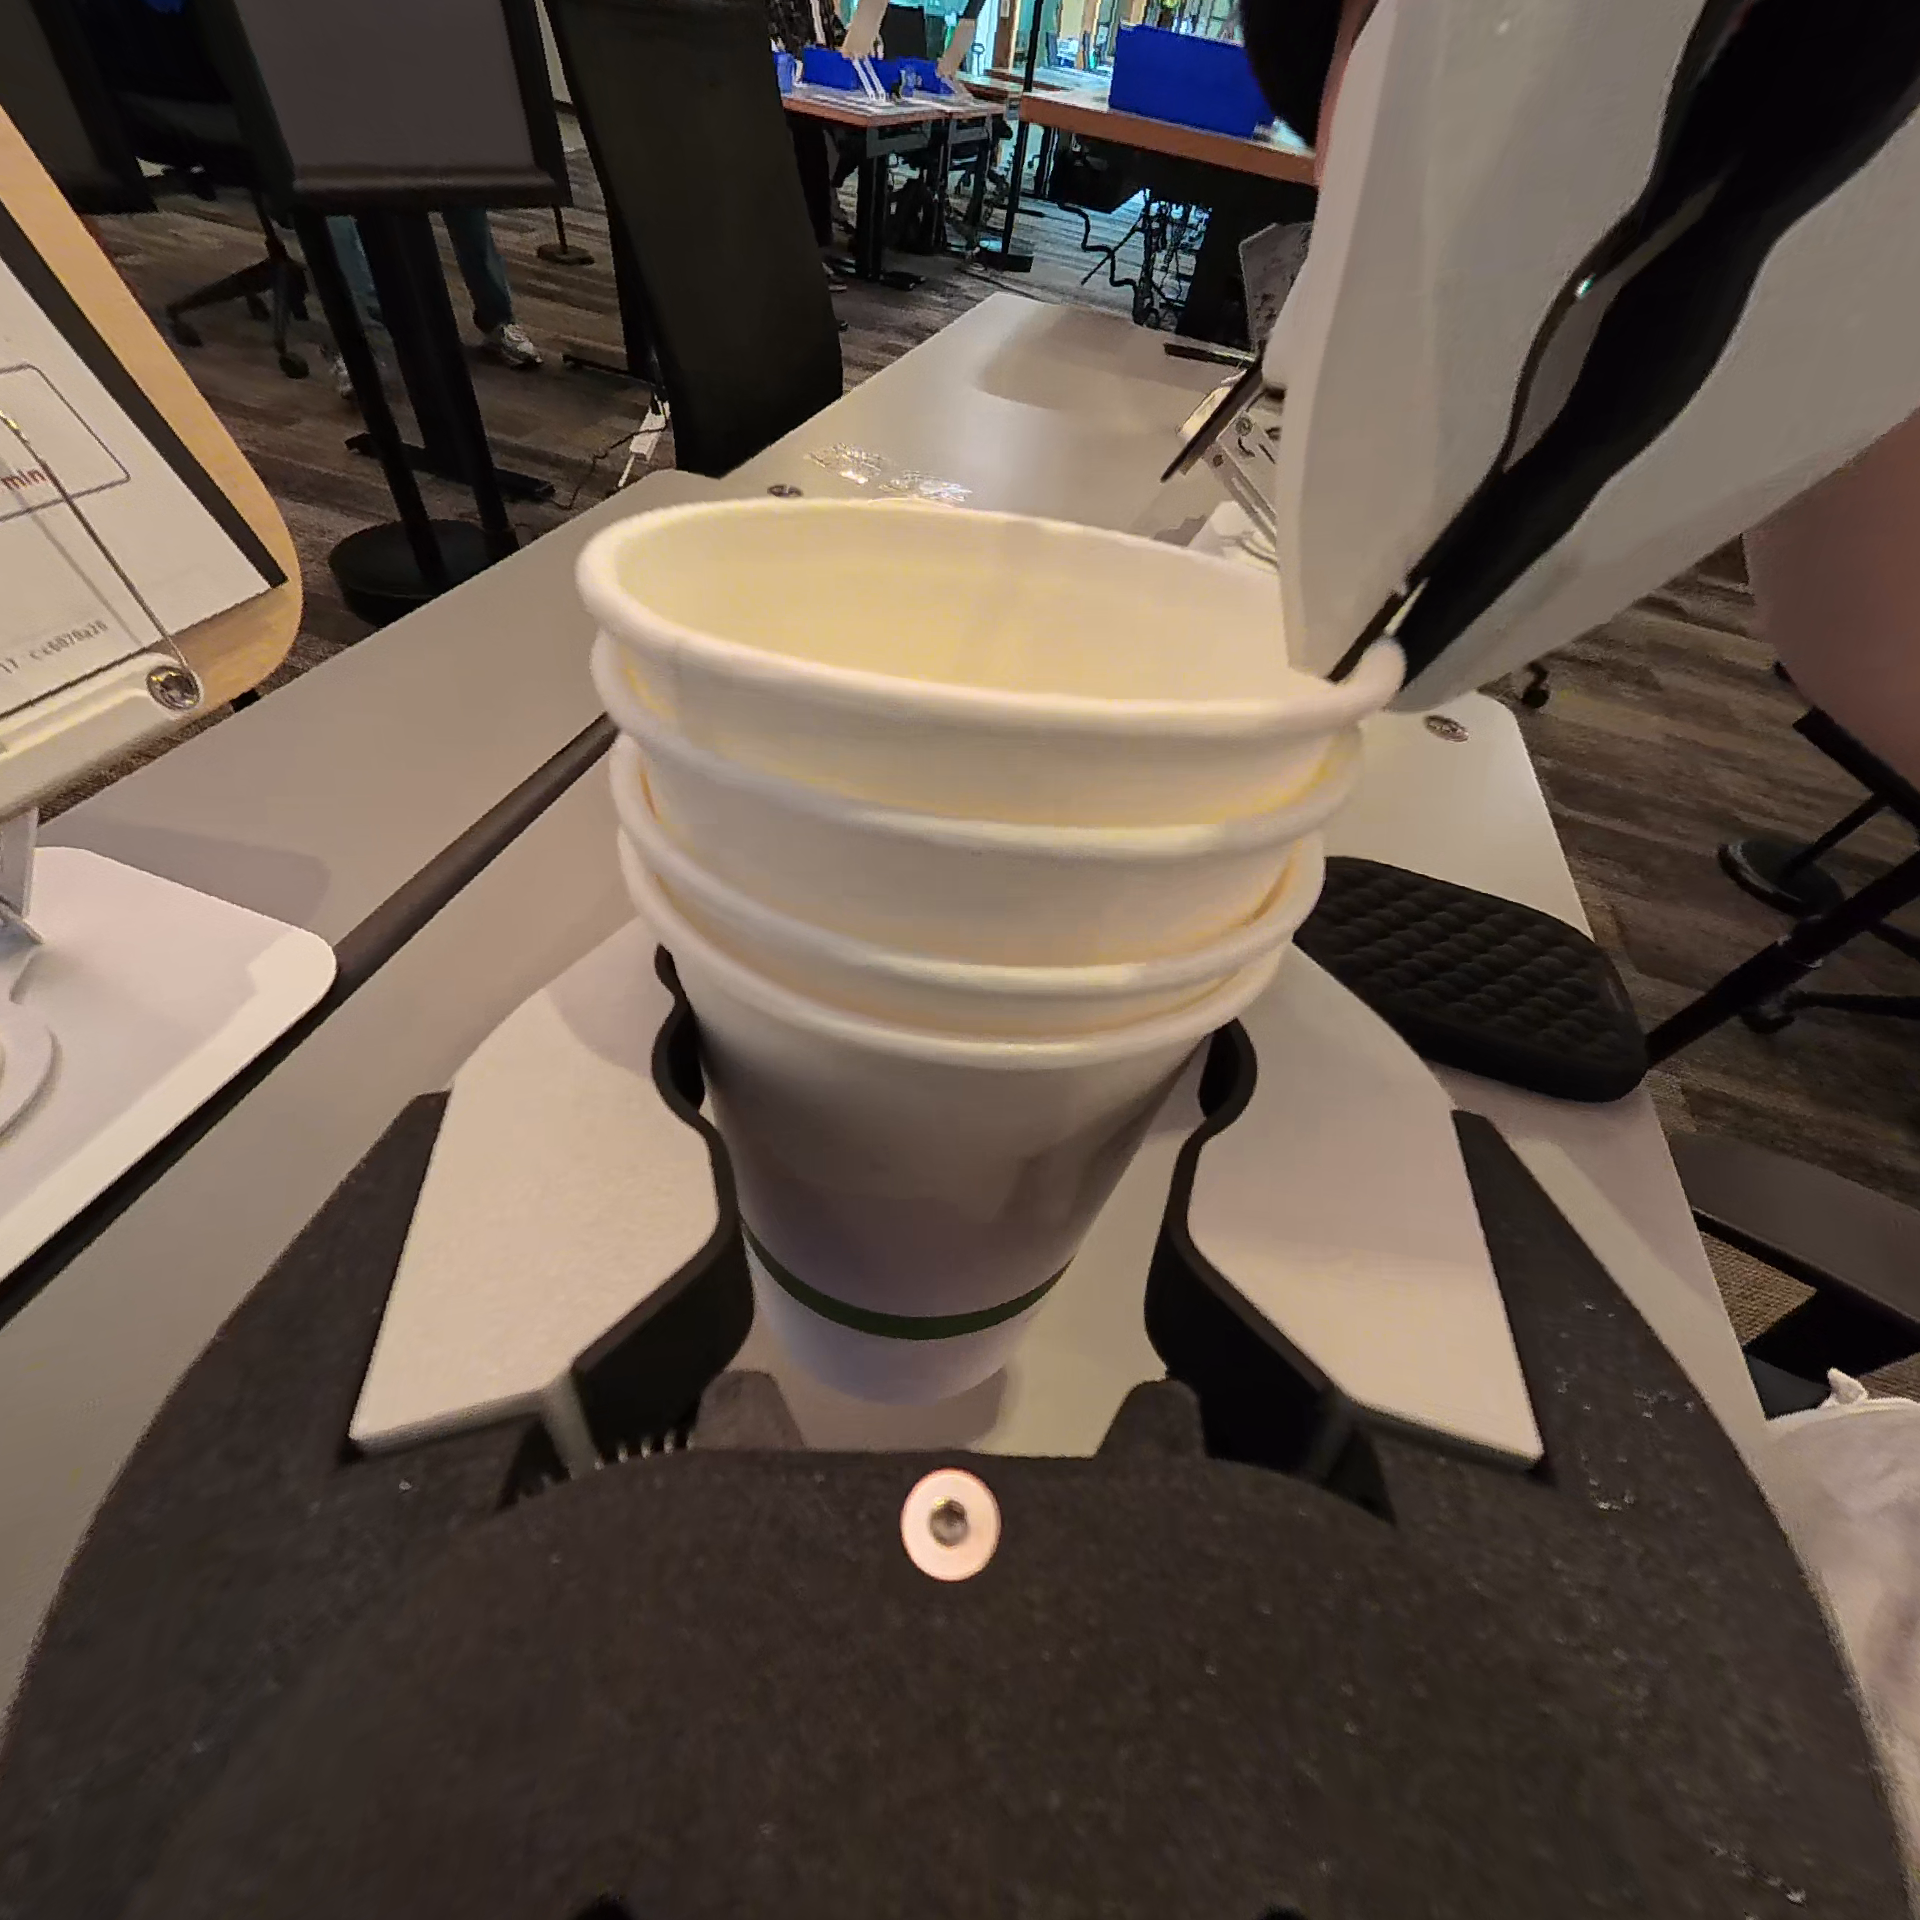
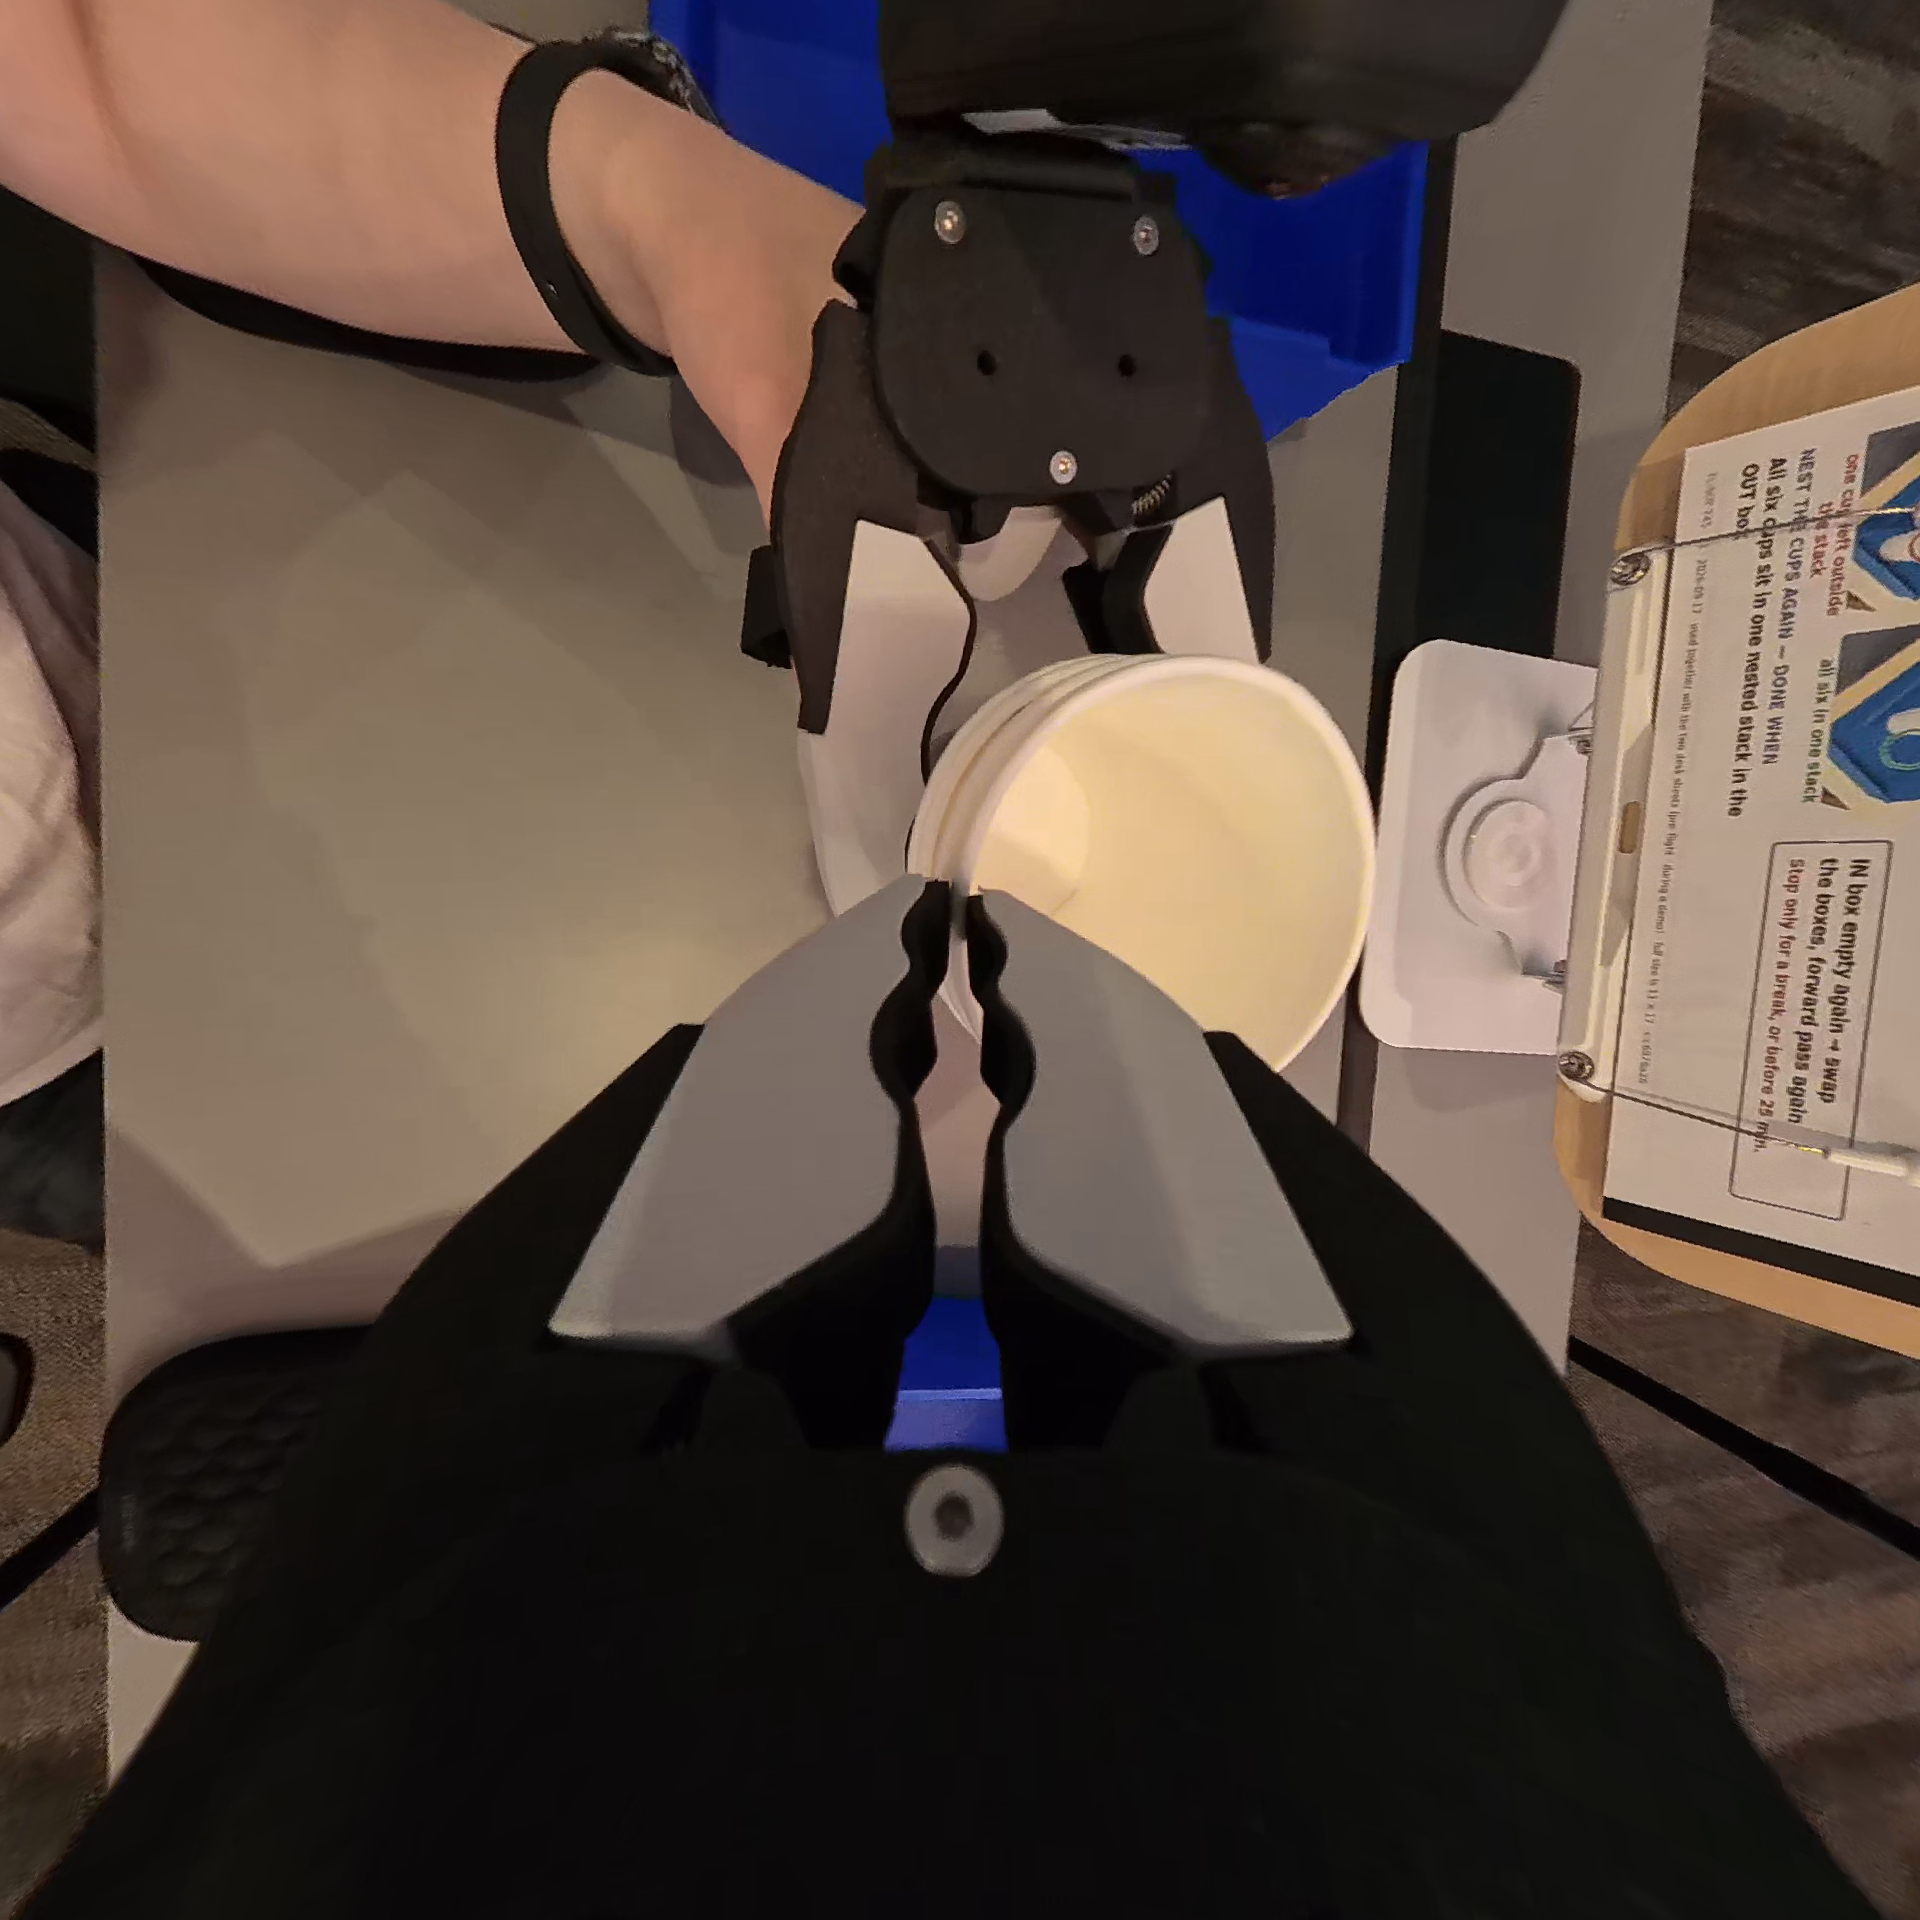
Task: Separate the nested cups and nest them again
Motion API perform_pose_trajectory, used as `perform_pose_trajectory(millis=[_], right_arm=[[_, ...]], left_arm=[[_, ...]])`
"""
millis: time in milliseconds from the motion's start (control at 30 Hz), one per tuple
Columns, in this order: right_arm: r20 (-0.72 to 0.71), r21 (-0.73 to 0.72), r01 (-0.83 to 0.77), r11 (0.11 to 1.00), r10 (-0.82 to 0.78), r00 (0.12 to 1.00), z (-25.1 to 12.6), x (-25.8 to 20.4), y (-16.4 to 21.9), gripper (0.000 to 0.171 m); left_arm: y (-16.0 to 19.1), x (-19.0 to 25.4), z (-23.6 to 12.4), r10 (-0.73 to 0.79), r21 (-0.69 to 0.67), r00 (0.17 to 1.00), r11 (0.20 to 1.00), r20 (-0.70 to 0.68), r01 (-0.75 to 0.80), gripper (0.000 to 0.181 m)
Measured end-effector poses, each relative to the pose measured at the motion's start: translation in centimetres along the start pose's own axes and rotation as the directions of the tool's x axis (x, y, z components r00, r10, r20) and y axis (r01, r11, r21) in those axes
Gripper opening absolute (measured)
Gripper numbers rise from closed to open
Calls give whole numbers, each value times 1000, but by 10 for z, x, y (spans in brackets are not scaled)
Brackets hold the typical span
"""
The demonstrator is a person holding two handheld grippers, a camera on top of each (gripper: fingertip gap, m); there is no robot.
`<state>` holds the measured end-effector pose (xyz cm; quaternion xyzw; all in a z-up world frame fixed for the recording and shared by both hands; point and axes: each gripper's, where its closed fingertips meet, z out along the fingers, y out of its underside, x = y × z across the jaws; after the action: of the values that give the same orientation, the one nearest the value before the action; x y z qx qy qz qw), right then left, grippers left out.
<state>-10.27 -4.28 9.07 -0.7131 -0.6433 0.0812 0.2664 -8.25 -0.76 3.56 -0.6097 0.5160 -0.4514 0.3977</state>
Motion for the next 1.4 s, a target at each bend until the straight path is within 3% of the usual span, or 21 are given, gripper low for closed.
perform_pose_trajectory(millis=[333,600,933,1167,1400], right_arm=[[-4,18,62,998,-62,998,-14,-3,-2,3],[-60,26,71,997,-69,996,-40,4,-7,3],[-253,57,28,998,-13,967,-111,22,-1,3],[-377,25,-152,988,150,914,-151,29,68,3],[-434,-81,-407,910,335,836,-132,18,187,3]], left_arm=[[-1,12,0,-30,15,994,999,-109,32,95],[5,9,2,-22,-12,996,1000,-91,21,95],[13,7,6,-18,-44,996,999,-85,14,95],[15,0,3,-12,-60,998,998,-60,9,95],[10,-3,-5,-20,-38,998,999,-58,18,95]])
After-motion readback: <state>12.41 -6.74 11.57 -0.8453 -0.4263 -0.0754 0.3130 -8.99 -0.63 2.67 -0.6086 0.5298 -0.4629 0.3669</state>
